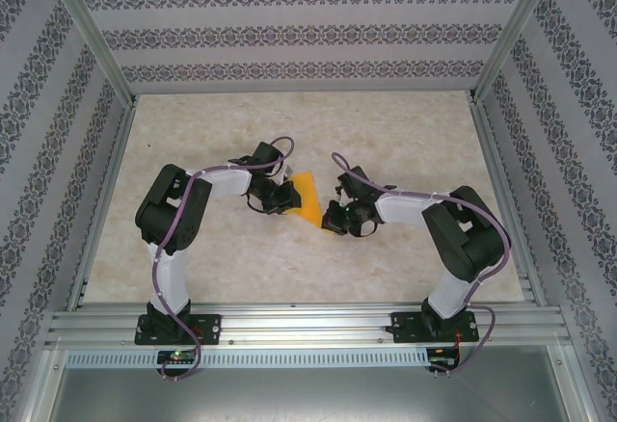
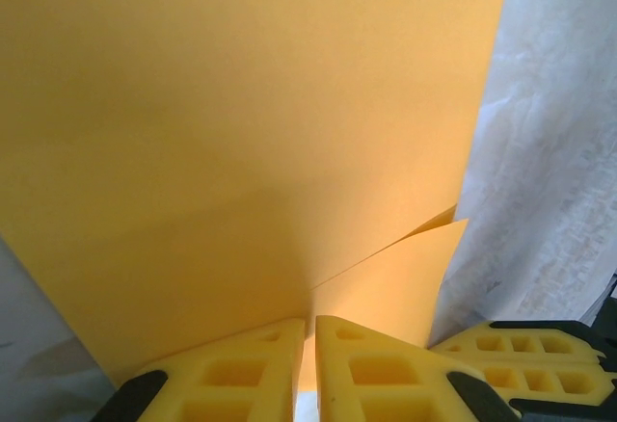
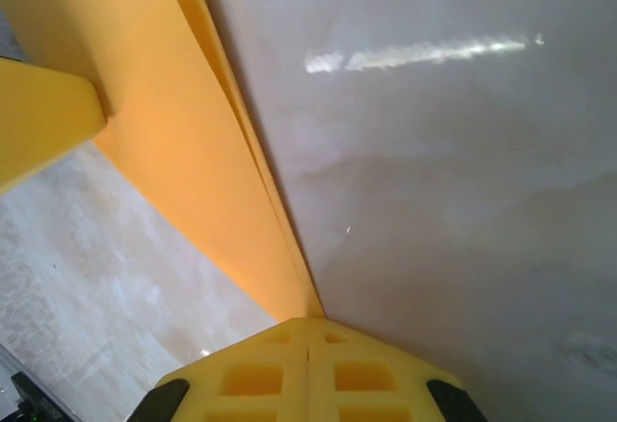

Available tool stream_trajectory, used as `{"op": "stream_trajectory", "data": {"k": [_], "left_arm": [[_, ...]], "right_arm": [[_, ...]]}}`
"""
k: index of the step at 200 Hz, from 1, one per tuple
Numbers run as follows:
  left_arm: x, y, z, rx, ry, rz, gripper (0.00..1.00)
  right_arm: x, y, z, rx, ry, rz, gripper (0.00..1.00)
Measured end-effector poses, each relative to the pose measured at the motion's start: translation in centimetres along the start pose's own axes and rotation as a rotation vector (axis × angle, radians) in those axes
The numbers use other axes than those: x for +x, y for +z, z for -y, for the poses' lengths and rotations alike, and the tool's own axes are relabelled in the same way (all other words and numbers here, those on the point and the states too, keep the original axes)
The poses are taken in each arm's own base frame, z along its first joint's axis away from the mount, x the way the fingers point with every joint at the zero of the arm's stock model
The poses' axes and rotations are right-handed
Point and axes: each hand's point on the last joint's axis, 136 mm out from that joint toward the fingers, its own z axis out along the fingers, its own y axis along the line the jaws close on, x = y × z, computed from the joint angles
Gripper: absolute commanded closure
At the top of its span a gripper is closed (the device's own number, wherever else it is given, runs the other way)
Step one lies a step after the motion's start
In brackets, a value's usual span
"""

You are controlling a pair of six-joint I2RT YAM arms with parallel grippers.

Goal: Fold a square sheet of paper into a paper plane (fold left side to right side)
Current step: Third fold the triangle at the center of the table.

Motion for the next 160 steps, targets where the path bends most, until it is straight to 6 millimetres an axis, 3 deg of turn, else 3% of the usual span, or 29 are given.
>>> {"op": "stream_trajectory", "data": {"k": [53, 93, 121, 160], "left_arm": [[0.0, 0.0, 0.0, 0.000, 0.001, 0.000, 0.85], [0.0, -0.1, 0.0, -0.002, 0.000, 0.000, 0.85], [-0.1, -0.1, 0.0, -0.004, 0.000, 0.001, 0.85], [0.0, 0.0, 0.1, -0.011, 0.002, 0.002, 0.85]], "right_arm": [[1.7, -2.8, 1.5, 0.068, 0.004, -0.019, 0.97], [-0.9, -4.8, -3.0, -0.003, -0.082, 0.050, 0.97], [-1.6, -2.7, -4.6, -0.014, -0.118, 0.032, 0.97], [-0.2, 0.9, -2.8, 0.054, -0.094, -0.055, 0.98]]}}
